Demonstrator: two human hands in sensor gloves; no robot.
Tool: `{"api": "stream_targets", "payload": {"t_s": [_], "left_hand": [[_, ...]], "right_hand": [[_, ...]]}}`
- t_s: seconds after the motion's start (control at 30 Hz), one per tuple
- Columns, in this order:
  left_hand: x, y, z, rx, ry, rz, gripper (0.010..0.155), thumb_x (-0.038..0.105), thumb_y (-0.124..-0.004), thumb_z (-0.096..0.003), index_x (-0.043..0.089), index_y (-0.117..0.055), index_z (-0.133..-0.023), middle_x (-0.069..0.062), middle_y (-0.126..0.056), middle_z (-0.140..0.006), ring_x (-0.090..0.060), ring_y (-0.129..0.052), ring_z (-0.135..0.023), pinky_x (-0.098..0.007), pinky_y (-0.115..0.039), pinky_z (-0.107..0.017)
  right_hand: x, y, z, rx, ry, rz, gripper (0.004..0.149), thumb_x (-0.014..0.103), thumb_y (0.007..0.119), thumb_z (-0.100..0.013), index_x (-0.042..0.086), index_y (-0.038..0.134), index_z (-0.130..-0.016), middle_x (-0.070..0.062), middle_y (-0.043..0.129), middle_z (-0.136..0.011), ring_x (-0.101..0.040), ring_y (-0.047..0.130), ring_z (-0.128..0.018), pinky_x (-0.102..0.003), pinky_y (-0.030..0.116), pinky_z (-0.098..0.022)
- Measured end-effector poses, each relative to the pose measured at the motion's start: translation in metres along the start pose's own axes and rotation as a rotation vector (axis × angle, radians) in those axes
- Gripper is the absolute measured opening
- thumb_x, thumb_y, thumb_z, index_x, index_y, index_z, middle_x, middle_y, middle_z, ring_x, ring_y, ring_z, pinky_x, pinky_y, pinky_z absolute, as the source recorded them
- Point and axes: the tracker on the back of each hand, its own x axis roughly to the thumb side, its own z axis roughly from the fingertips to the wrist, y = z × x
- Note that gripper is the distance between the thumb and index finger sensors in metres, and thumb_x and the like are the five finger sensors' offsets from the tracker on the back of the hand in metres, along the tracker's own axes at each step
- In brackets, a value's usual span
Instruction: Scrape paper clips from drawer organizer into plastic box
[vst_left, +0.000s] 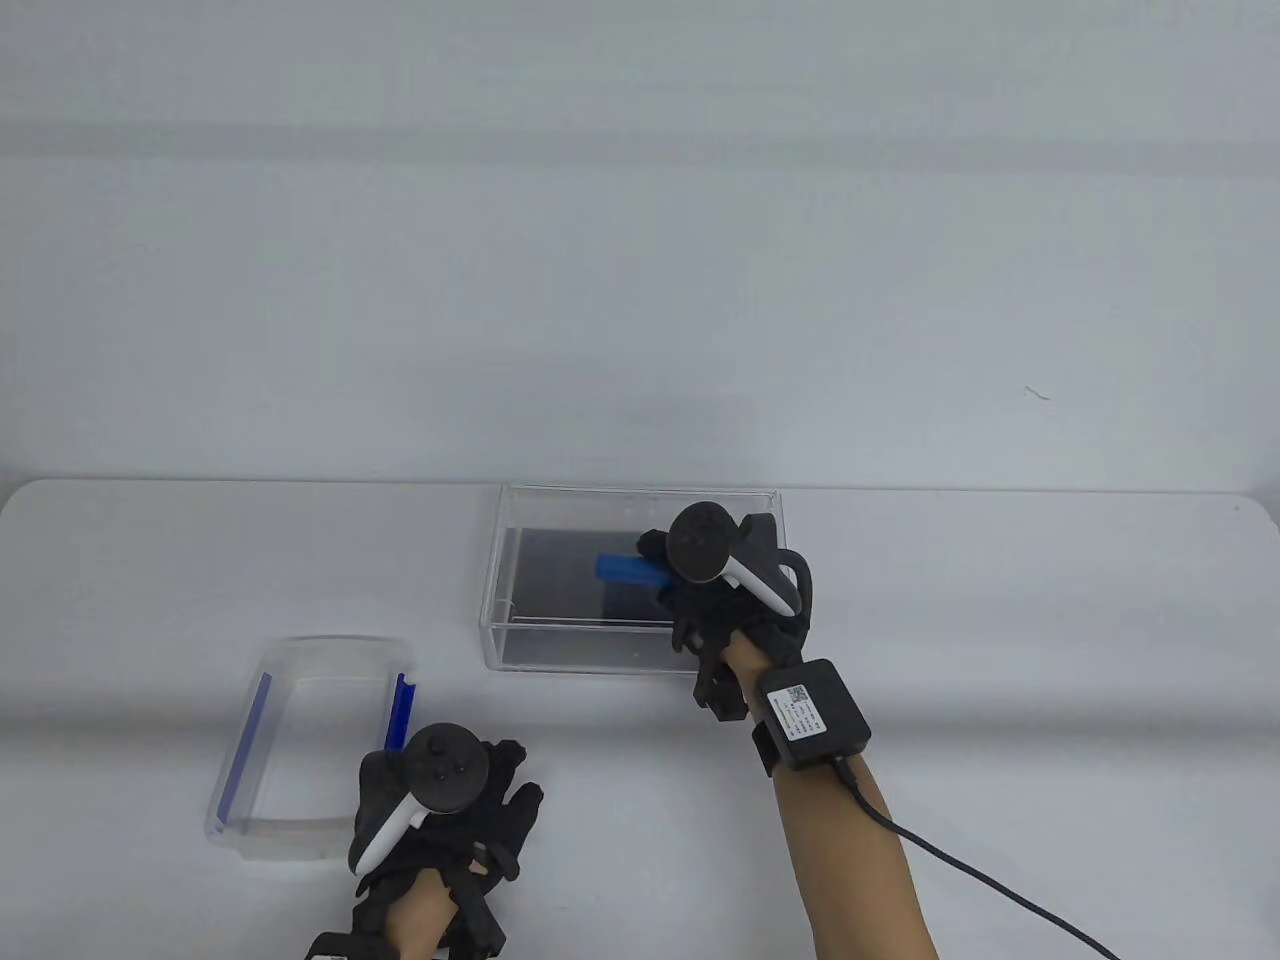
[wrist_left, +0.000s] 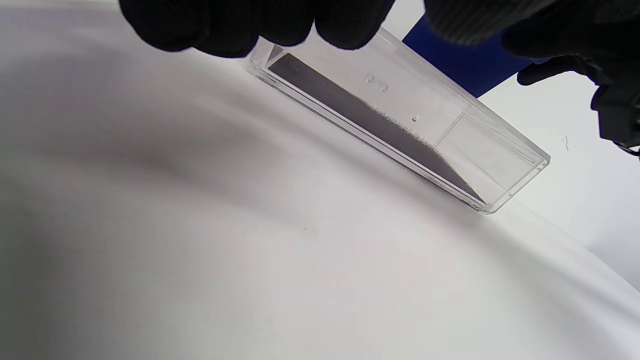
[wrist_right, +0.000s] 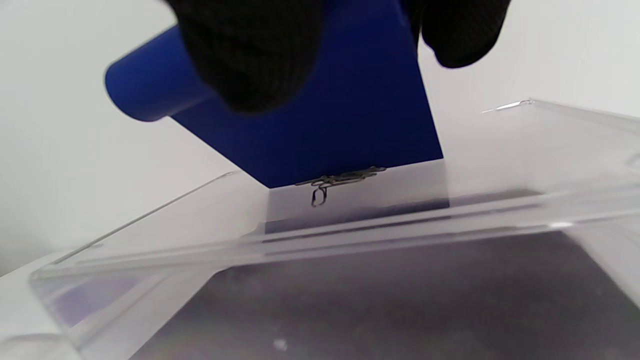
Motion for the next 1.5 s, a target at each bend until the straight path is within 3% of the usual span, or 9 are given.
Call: {"api": "stream_targets", "payload": {"t_s": [0.33,0.5,0.7,0.9,1.03,1.17,1.3,1.4,1.5], "left_hand": [[0.003,0.001,0.0,0.018,-0.029,0.011,0.067,0.052,-0.066,-0.0463,0.018,-0.05,-0.102,-0.014,-0.047,-0.103,-0.045,-0.059,-0.094,-0.055,-0.064,-0.065],[0.002,0.0,-0.001,0.044,-0.043,0.027,0.067,0.051,-0.066,-0.0462,0.018,-0.049,-0.102,-0.014,-0.047,-0.103,-0.044,-0.059,-0.094,-0.055,-0.064,-0.065],[0.003,-0.003,-0.002,0.07,-0.068,0.029,0.066,0.051,-0.066,-0.0461,0.018,-0.05,-0.101,-0.014,-0.047,-0.103,-0.044,-0.059,-0.094,-0.054,-0.064,-0.065],[0.009,-0.007,-0.004,0.06,-0.089,0.007,0.066,0.051,-0.066,-0.046,0.018,-0.051,-0.101,-0.014,-0.047,-0.103,-0.044,-0.059,-0.094,-0.054,-0.064,-0.065],[0.01,-0.007,-0.004,0.056,-0.103,0.007,0.066,0.051,-0.066,-0.0459,0.018,-0.051,-0.101,-0.014,-0.047,-0.103,-0.044,-0.058,-0.094,-0.054,-0.064,-0.065],[0.011,0.01,0.0,0.103,-0.124,0.038,0.066,0.051,-0.066,-0.0458,0.018,-0.051,-0.101,-0.013,-0.047,-0.103,-0.044,-0.058,-0.095,-0.055,-0.064,-0.065],[-0.001,0.042,0.009,0.197,-0.113,0.091,0.066,0.051,-0.067,-0.0458,0.019,-0.051,-0.101,-0.013,-0.047,-0.104,-0.044,-0.056,-0.096,-0.055,-0.062,-0.066],[-0.023,0.072,0.018,0.287,-0.054,0.12,0.067,0.052,-0.067,-0.0459,0.019,-0.05,-0.102,-0.012,-0.044,-0.105,-0.043,-0.052,-0.098,-0.055,-0.059,-0.068],[-0.061,0.096,0.03,0.375,0.026,0.271,0.067,0.051,-0.067,-0.046,0.019,-0.05,-0.102,-0.012,-0.039,-0.106,-0.044,-0.044,-0.1,-0.057,-0.053,-0.07]], "right_hand": [[0.005,-0.009,0.036,-0.121,0.015,-0.097,0.066,0.027,0.08,-0.042,0.033,0.043,-0.096,0.0,0.067,-0.095,-0.027,0.073,-0.084,-0.05,0.059,-0.069],[-0.013,-0.021,0.08,-0.263,0.101,-0.206,0.069,0.034,0.077,-0.042,0.023,0.037,-0.098,-0.002,0.069,-0.089,-0.025,0.078,-0.073,-0.047,0.064,-0.064],[-0.052,-0.007,0.133,-0.333,0.249,-0.365,0.067,0.042,0.071,-0.044,0.026,0.038,-0.099,-0.005,0.076,-0.08,-0.022,0.089,-0.054,-0.044,0.074,-0.052],[-0.096,0.022,0.183,-0.254,0.463,-0.502,0.068,0.046,0.071,-0.043,0.022,0.039,-0.099,-0.006,0.084,-0.073,-0.019,0.097,-0.036,-0.04,0.082,-0.038],[-0.114,0.042,0.202,-0.166,0.521,-0.544,0.07,0.046,0.071,-0.044,0.019,0.035,-0.099,-0.005,0.081,-0.073,-0.019,0.095,-0.038,-0.041,0.08,-0.041],[-0.125,0.056,0.212,-0.164,0.529,-0.556,0.071,0.044,0.071,-0.044,0.017,0.035,-0.099,-0.006,0.079,-0.075,-0.02,0.093,-0.044,-0.043,0.078,-0.046],[-0.129,0.058,0.216,-0.169,0.522,-0.579,0.07,0.043,0.071,-0.044,0.017,0.037,-0.098,-0.006,0.078,-0.076,-0.021,0.092,-0.047,-0.044,0.076,-0.048],[-0.129,0.058,0.217,-0.163,0.508,-0.608,0.068,0.043,0.072,-0.044,0.018,0.039,-0.098,-0.006,0.077,-0.077,-0.022,0.092,-0.048,-0.044,0.076,-0.049],[-0.129,0.058,0.216,-0.161,0.495,-0.615,0.067,0.044,0.072,-0.044,0.019,0.04,-0.098,-0.005,0.078,-0.077,-0.022,0.092,-0.049,-0.044,0.075,-0.05]]}}
